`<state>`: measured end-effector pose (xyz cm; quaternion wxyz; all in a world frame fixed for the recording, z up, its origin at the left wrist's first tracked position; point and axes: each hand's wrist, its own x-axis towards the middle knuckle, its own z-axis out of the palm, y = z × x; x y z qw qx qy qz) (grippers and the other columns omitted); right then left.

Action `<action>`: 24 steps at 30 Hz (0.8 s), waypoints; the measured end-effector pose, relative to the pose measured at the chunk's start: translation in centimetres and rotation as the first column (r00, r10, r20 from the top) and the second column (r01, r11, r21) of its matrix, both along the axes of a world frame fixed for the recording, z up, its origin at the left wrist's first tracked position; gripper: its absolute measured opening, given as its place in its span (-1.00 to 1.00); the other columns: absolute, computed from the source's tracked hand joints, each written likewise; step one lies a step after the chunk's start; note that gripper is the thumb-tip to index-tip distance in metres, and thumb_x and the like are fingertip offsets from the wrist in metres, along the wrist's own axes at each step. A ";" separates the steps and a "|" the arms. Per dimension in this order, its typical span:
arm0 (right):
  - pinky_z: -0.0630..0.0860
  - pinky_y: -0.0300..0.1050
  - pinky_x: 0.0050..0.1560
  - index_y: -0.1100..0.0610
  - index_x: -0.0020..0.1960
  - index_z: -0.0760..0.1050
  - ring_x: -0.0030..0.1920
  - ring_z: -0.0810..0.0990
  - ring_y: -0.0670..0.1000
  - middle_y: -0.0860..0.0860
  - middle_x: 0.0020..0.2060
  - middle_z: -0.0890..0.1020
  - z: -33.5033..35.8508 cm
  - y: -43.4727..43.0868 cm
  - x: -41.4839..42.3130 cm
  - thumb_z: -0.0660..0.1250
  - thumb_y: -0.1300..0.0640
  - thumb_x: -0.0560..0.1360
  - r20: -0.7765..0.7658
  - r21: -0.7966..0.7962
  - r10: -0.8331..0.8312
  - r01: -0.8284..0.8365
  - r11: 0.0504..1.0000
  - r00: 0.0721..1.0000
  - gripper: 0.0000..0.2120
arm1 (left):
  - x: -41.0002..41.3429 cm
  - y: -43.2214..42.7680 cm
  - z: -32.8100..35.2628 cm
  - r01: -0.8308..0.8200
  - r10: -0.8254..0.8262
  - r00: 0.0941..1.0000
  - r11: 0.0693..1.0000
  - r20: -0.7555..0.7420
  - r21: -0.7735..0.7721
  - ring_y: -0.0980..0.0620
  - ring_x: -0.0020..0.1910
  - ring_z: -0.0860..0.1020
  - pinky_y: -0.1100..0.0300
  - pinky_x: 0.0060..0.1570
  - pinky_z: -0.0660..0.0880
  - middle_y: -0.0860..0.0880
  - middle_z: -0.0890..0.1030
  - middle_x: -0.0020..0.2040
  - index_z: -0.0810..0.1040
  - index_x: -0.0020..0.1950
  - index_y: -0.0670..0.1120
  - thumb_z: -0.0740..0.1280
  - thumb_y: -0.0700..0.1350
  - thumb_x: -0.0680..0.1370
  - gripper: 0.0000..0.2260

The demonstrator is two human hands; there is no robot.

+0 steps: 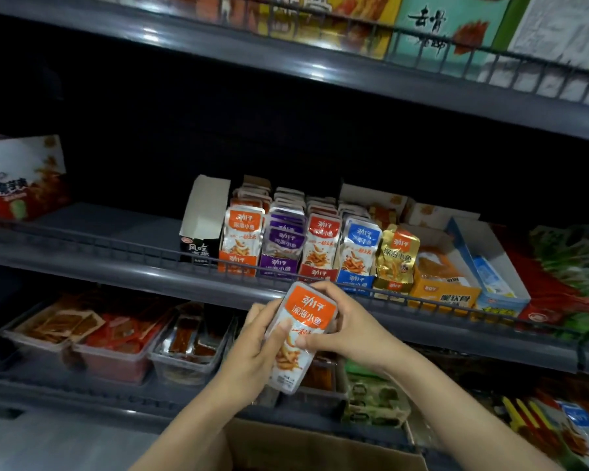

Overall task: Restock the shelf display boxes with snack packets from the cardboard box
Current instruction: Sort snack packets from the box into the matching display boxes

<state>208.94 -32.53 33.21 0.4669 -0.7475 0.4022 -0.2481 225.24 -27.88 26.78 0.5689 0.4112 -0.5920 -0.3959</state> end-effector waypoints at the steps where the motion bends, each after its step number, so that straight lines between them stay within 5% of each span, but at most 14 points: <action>1: 0.59 -0.22 0.00 -0.09 0.20 0.39 0.01 0.64 -0.13 -0.05 0.04 0.60 0.7 -0.4 0.7 0.55 0.23 0.33 -0.002 -0.022 0.004 -0.004 1.000 1.000 -0.44 | 0.6 -0.4 0.6 -0.020 0.020 1.000 0.999 0.014 -0.025 0.24 0.09 0.50 0.34 0.05 0.48 -0.02 0.44 0.12 0.41 0.26 0.18 0.16 0.05 0.53 -0.70; 4: 0.58 -0.26 -0.04 -0.08 0.16 0.41 -0.04 0.65 -0.14 -0.05 -0.01 0.62 2.8 -1.7 2.8 0.55 0.27 0.32 0.013 -0.084 0.001 0.000 0.996 1.000 -0.46 | 2.6 -2.1 2.1 -0.080 0.085 0.996 0.991 0.041 -0.105 0.26 0.12 0.48 0.39 0.06 0.46 0.00 0.44 0.15 0.40 0.29 0.19 0.16 0.08 0.56 -0.71; 7: 0.57 -0.32 -0.12 -0.08 0.15 0.41 -0.05 0.65 -0.18 -0.04 -0.01 0.62 5.0 -3.4 5.3 0.54 0.27 0.32 0.033 -0.177 -0.027 0.032 0.984 0.999 -0.47 | 4.9 -4.1 3.9 -0.130 0.121 0.990 0.980 -0.067 -0.151 0.10 0.13 0.57 0.17 0.04 0.56 0.00 0.51 0.18 0.40 0.33 0.10 0.19 0.09 0.59 -0.68; 9: 0.54 -0.38 -0.20 -0.05 0.14 0.41 -0.12 0.64 -0.26 -0.08 -0.06 0.62 6.7 -5.0 6.9 0.54 0.28 0.32 0.064 -0.242 -0.056 0.070 0.968 0.996 -0.49 | 6.7 -5.4 5.0 -0.217 0.200 0.972 0.965 -0.127 -0.146 0.11 0.04 0.62 0.24 -0.07 0.58 0.04 0.56 0.13 0.37 0.35 0.06 0.17 0.06 0.59 -0.66; 12: 0.54 -0.38 -0.24 -0.01 0.12 0.41 -0.19 0.61 -0.32 -0.13 -0.10 0.60 9.1 -8.2 9.3 0.54 0.24 0.35 0.074 -0.350 -0.082 0.103 0.931 0.994 -0.54 | 10.0 -7.6 4.3 -0.485 0.511 0.854 0.851 0.100 -0.202 0.32 0.15 0.47 0.38 0.06 0.42 0.15 0.46 0.21 0.33 0.38 0.10 0.06 0.14 0.59 -0.62; 14: 0.56 -0.38 -0.19 0.03 0.14 0.39 -0.20 0.61 -0.29 -0.13 -0.11 0.58 10.2 -10.6 10.9 0.53 0.25 0.35 0.047 -0.407 -0.098 0.108 0.907 0.994 -0.53 | 11.8 -8.9 2.3 -0.564 0.642 0.711 0.764 0.286 -0.314 0.17 0.30 0.37 0.15 0.29 0.35 0.08 0.42 0.30 0.33 0.42 0.03 0.00 0.19 0.63 -0.57; 16: 0.59 -0.30 -0.09 0.03 0.18 0.37 -0.16 0.60 -0.24 -0.14 -0.10 0.57 10.7 -12.7 12.4 0.54 0.25 0.35 -0.001 -0.425 -0.114 0.102 0.900 0.994 -0.49 | 12.5 -9.9 0.3 -0.556 0.650 0.627 0.760 0.429 -0.338 0.06 0.40 0.30 -0.01 0.46 0.18 0.03 0.42 0.36 0.36 0.41 0.00 -0.11 0.23 0.60 -0.47; 19: 0.52 -0.25 -0.04 0.07 0.27 0.34 -0.07 0.58 -0.13 -0.12 -0.08 0.54 10.2 -14.7 14.3 0.54 0.28 0.34 -0.083 -0.428 -0.120 0.073 0.901 0.989 -0.39 | 12.3 -10.9 -1.2 -0.506 0.610 0.511 0.783 0.606 -0.363 0.07 0.51 0.13 0.10 0.49 -0.18 0.08 0.35 0.44 0.38 0.40 0.06 -0.26 0.27 0.55 -0.36; 24: 0.59 -0.04 0.09 0.01 0.14 0.35 0.02 0.61 -0.04 -0.07 -0.03 0.56 8.0 -16.1 15.8 0.54 0.27 0.33 -0.300 -0.468 -0.093 -0.062 0.882 0.950 -0.47 | 12.0 -11.7 -1.6 -0.483 0.613 0.460 0.780 0.642 -0.397 0.06 0.53 0.08 0.02 0.48 -0.22 0.11 0.34 0.43 0.49 0.26 0.11 -0.38 0.31 0.52 -0.27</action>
